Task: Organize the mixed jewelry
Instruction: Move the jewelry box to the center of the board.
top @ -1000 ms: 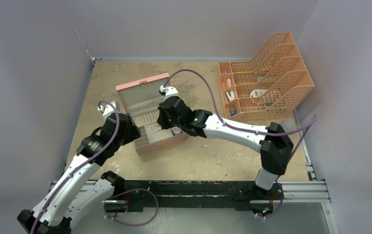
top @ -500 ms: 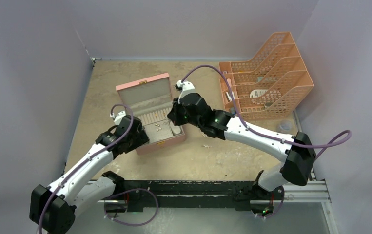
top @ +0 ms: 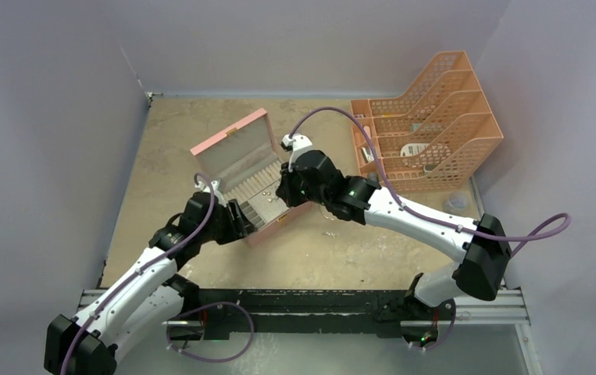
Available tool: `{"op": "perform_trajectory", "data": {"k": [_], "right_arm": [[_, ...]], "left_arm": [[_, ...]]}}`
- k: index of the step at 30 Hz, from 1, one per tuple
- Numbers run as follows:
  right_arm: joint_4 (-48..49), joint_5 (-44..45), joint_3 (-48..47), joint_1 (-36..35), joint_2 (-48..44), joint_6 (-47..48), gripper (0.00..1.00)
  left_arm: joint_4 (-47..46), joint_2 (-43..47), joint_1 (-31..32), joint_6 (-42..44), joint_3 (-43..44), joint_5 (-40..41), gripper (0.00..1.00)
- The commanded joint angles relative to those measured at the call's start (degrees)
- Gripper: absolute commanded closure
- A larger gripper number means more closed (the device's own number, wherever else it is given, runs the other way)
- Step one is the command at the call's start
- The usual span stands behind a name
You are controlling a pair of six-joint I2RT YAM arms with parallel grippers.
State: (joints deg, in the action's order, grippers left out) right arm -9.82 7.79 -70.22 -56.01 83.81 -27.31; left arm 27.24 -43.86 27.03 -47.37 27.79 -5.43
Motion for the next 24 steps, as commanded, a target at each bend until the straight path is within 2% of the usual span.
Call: {"op": "perform_trajectory", "data": {"k": [1,4,9,12,17,24], "right_arm": [[-4.23,-1.54,-3.01,0.41,-0.57,4.38,1.0],[-7.8,-3.33,-4.89,0.83,0.51,6.4,1.0],[-13.29,-6.22,-8.2,0.99,3.82,10.99,1.0],[-15.12,-7.34,-10.39,0.99,7.08,12.79,1.0],[-17.83,-6.72,-15.7,0.99,13.07,15.55,1.0],[-24.48,-5.94,-26.04,0.94,22.93,16.81,1.0]], "left_arm": [[-12.88,-1.23,0.22,2.32,-0.77,-10.81,0.52],[-11.54,-2.07,0.22,2.16,0.33,-9.51,0.55],[5.71,0.79,0.2,-3.2,8.79,8.71,0.48],[13.52,3.28,0.2,-3.62,12.97,14.98,0.44],[18.13,6.6,0.21,0.21,18.5,18.92,0.43],[21.41,7.99,0.22,2.46,24.47,33.27,0.43]]}}
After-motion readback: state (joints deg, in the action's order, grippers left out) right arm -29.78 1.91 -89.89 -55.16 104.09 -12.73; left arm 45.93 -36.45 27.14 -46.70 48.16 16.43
